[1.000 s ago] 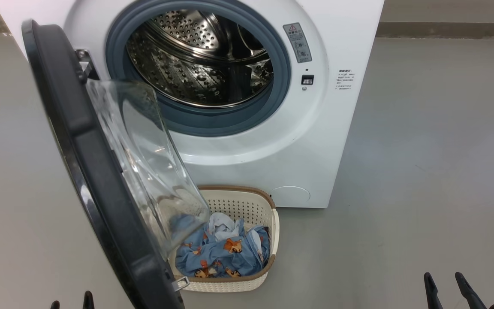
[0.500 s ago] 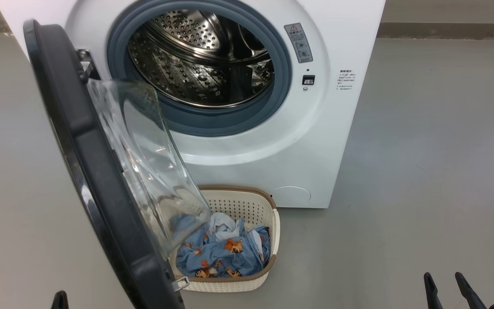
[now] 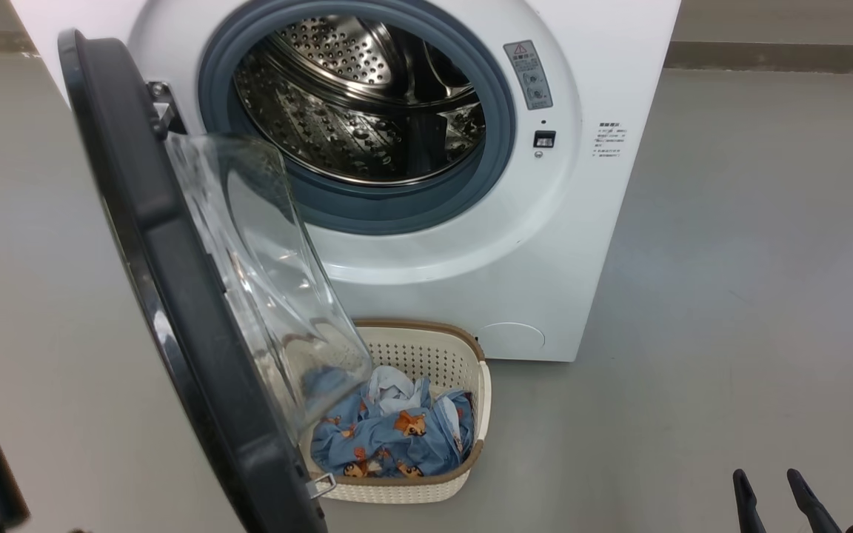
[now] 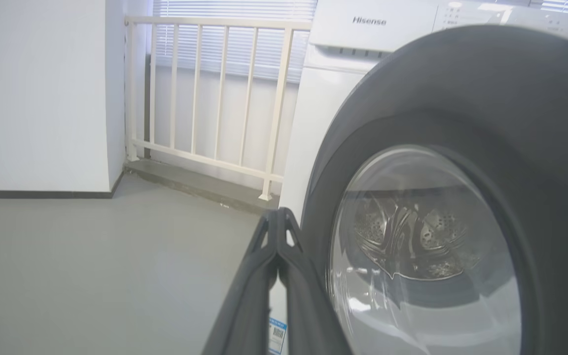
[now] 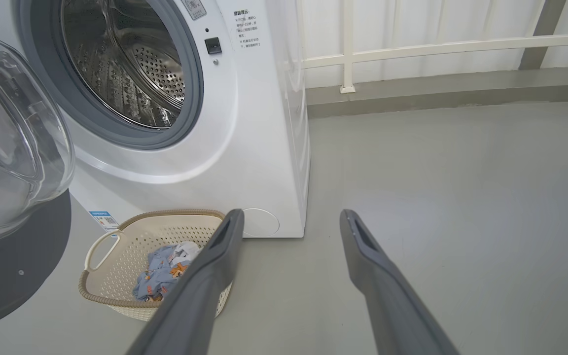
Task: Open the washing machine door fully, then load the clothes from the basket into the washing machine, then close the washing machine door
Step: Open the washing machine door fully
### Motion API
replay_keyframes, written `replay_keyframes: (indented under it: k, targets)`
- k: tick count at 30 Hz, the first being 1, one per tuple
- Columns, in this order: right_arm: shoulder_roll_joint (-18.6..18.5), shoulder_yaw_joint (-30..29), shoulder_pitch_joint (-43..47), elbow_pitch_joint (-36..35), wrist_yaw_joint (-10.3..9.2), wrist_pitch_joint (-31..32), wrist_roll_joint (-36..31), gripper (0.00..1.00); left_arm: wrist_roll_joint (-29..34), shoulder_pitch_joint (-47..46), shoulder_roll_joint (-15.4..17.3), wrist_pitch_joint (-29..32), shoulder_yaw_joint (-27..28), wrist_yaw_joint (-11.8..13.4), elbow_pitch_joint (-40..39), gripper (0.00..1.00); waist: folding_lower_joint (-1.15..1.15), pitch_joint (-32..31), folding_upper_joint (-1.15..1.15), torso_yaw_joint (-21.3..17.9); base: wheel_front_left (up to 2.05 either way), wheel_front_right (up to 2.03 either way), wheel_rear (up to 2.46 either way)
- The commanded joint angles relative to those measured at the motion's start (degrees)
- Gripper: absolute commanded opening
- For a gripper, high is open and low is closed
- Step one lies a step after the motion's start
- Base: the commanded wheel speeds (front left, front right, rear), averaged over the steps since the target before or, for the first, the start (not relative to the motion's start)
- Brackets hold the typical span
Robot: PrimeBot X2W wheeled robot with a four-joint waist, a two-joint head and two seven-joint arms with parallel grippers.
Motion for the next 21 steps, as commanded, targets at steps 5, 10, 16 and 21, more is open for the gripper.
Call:
replay_keyframes:
  k: [5, 10, 16, 21]
  targets:
    - [-0.8, 1.1, -1.4, -1.5, 0.1, -0.7, 0.1, 1.0, 3.2, -4.7, 0.6, -0.4, -0.1, 1.5, -15.6, 0.0, 0.0, -0.2, 0.0, 0.3, 0.0, 0.0, 0.0]
    - [-0.8, 1.4, -1.4, -1.4, 0.1, -0.7, 0.2, 1.0, 5.4, -5.1, 0.6, -0.3, -10.7, -0.6, -25.3, 0.0, 0.0, -0.5, 0.0, 0.4, 0.0, 0.0, 0.0]
    - [-0.4, 1.9, -1.6, -1.5, 0.1, -0.7, 0.4, 1.0, 8.3, -5.1, 0.6, 3.9, -26.4, -3.9, -30.0, 0.0, 0.0, -0.7, 0.0, 0.4, 0.0, 0.0, 0.0]
    - [-0.3, 2.0, -1.7, -1.4, 0.1, -0.7, 0.5, 1.0, 7.1, -2.2, 0.6, 8.4, -33.3, -3.5, -24.9, 0.0, 0.0, -0.5, 0.0, 0.5, 0.0, 0.0, 0.0]
